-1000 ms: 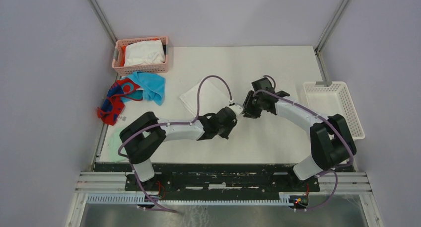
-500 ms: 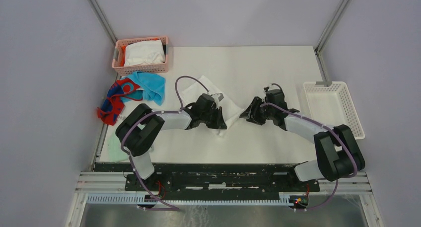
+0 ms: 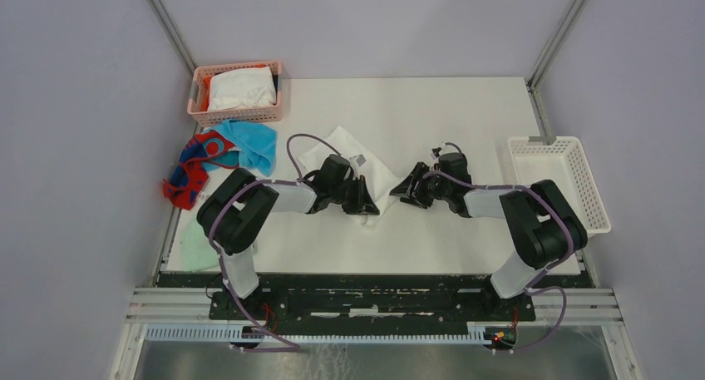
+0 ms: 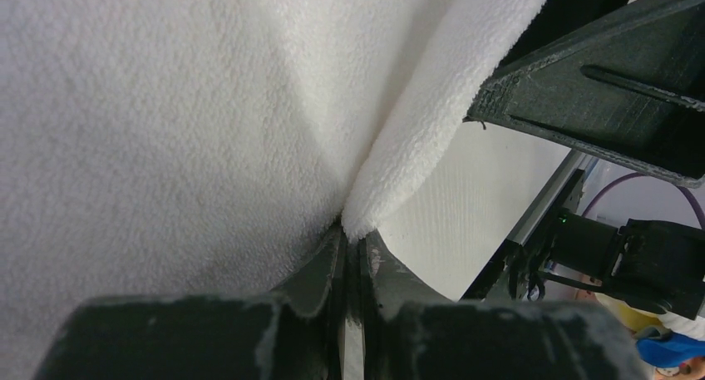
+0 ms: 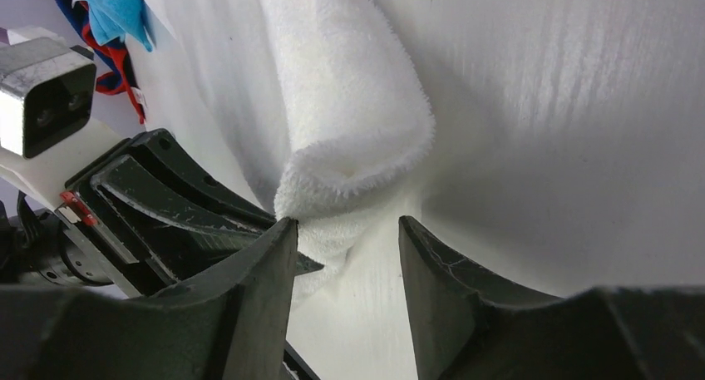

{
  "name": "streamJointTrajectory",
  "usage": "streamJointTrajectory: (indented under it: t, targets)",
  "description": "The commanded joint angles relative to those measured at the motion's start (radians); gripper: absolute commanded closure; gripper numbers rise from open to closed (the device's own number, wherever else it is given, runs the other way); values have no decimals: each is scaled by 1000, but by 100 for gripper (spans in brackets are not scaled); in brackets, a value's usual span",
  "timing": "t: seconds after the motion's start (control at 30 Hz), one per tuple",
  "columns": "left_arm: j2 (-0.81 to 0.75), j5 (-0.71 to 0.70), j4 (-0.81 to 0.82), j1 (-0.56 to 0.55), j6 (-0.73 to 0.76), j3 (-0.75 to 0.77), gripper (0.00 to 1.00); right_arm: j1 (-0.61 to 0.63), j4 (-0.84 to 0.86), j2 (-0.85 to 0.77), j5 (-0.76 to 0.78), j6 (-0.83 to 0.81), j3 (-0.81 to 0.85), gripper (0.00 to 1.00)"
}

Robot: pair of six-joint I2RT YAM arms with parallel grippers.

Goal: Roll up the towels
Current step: Roll the towel at the center of the board.

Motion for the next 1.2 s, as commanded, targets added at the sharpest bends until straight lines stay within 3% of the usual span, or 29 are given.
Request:
streamJointTrajectory:
  t: [0.0,0.4,0.6,0.8,0.9,1.03,1.17]
  targets:
    - [22,7,-1,12,-38,-2,97,0,152,39,-28,51,23,43]
    - [29,10,-28,17,-37,3,96,0,192,174,26,86,42,44]
    - [27,1,-50,17,-35,7,94,0,101,194,83,66,58,50]
    - [-45,-53,-130,15,-8,12,79,2,-59,166,147,38,81,65]
    - [-113,-117,-199,8,17,11,67,7,-164,147,180,22,114,69]
    - [-223,-264,-309,-46,72,30,56,28,-312,121,233,1,166,71]
    - [-295,-468,-411,-173,129,98,53,43,-403,101,268,-4,206,71]
